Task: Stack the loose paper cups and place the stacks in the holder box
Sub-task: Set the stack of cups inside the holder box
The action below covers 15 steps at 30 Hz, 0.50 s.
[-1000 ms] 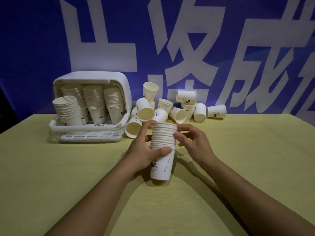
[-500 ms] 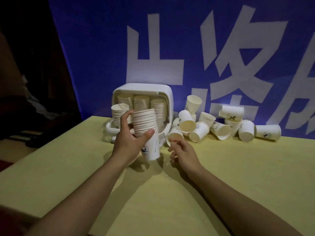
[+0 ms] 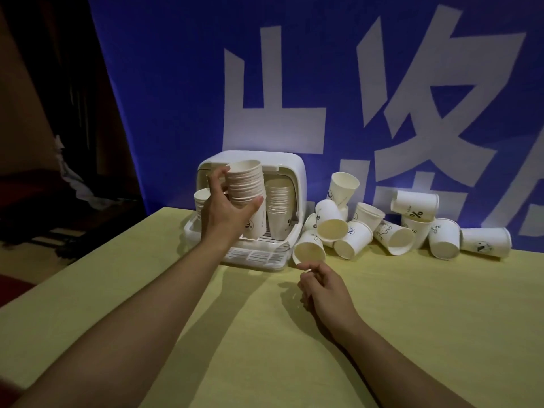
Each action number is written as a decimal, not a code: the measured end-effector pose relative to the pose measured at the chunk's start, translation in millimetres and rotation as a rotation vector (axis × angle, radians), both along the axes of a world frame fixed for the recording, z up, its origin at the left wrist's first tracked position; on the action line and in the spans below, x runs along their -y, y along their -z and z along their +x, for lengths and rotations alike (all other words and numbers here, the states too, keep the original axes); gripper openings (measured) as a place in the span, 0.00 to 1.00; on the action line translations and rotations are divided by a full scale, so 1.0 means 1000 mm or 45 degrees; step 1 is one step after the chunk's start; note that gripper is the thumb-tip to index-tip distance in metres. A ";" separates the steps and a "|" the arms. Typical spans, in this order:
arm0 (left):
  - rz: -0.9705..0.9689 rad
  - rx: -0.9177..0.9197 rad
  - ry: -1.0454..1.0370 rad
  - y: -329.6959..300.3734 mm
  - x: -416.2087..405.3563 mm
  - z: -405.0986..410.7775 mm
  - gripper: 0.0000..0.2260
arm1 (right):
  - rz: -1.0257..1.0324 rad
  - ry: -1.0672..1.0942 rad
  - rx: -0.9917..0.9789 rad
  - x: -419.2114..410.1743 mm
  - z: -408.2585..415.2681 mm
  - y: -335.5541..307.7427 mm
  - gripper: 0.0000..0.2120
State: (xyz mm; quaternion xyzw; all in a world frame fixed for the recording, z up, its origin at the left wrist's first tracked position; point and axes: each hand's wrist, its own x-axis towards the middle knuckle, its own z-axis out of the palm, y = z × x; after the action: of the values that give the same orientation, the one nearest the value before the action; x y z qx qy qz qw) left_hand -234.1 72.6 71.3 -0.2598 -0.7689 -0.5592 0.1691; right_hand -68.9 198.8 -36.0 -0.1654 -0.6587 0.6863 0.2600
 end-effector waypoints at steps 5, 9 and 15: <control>-0.126 0.045 -0.112 0.015 -0.011 -0.012 0.38 | 0.019 -0.019 -0.010 -0.001 -0.001 0.001 0.08; -0.257 0.036 -0.164 0.025 -0.018 -0.018 0.38 | 0.000 -0.043 -0.016 -0.001 0.000 0.002 0.08; -0.386 0.041 -0.274 0.041 -0.019 -0.026 0.39 | 0.041 -0.064 -0.013 0.000 0.001 0.001 0.08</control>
State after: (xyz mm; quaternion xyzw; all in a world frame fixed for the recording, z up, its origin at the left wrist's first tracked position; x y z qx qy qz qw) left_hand -259.7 91.7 29.9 -0.1896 -0.8703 -0.4197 0.1744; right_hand -67.6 199.0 -36.5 -0.1412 -0.6724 0.6827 0.2488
